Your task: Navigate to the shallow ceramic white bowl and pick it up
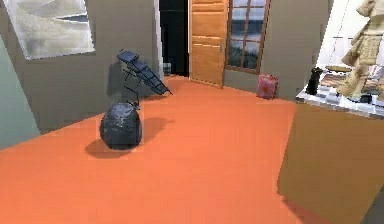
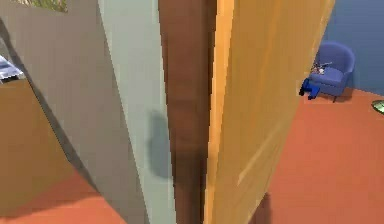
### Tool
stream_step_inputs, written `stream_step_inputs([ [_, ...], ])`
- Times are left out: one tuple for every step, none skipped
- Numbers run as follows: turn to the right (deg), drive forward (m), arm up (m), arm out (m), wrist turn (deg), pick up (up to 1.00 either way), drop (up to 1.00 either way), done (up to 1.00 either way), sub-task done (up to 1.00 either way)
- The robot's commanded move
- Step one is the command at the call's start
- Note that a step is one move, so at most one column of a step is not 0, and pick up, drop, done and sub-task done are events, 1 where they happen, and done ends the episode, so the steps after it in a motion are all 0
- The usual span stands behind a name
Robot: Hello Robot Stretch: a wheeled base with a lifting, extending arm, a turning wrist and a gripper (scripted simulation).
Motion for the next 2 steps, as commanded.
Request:
stream_step_inputs([
  [0.0, 1.0, 0.0, 0.0, 0.0, 0.0, 0.0, 0.0, 0.0],
  [0.0, 1.0, 0.0, 0.0, 0.0, 0.0, 0.0, 0.0, 0.0],
])
